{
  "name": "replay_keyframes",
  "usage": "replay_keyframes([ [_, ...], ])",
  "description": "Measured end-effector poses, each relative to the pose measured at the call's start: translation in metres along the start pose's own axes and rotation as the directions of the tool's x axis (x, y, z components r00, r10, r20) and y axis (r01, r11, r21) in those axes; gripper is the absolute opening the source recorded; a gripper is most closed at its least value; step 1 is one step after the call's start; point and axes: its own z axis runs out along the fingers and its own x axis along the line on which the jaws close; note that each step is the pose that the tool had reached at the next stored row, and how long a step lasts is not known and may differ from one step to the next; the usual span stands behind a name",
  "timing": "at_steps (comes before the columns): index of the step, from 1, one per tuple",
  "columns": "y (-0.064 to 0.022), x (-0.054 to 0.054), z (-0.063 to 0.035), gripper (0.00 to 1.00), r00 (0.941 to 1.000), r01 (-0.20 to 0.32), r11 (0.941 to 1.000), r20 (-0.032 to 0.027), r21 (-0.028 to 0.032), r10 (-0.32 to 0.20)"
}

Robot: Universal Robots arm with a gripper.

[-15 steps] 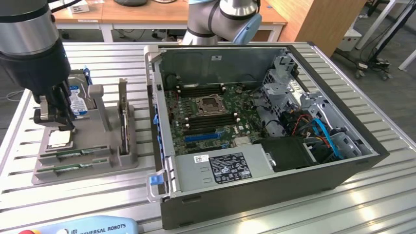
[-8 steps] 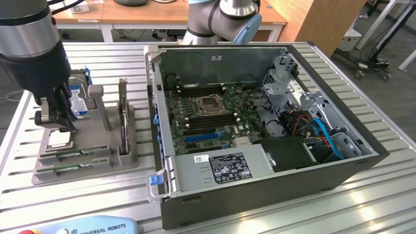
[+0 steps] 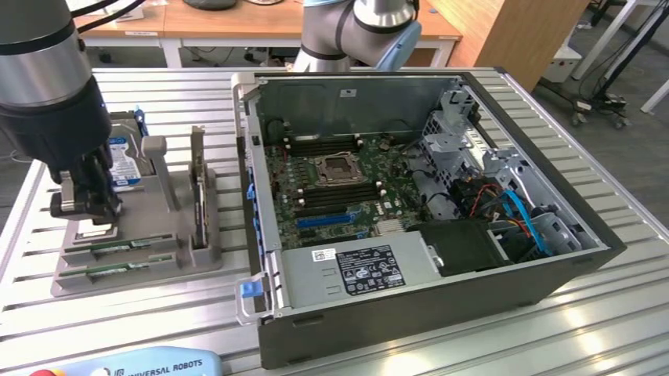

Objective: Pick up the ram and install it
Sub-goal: 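Pick up the ram and move it above insertion slot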

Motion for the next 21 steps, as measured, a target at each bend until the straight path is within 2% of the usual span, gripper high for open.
replay_keyframes([
  [7,0.0,0.002,0.0012,0.3,1.0,0.0,1.0,0.0002,0.0002,0.0],
  [21,-0.0011,0.003,0.026,0.3,1.0,0.0,1.0,0.0001,0.0001,0.0],
])
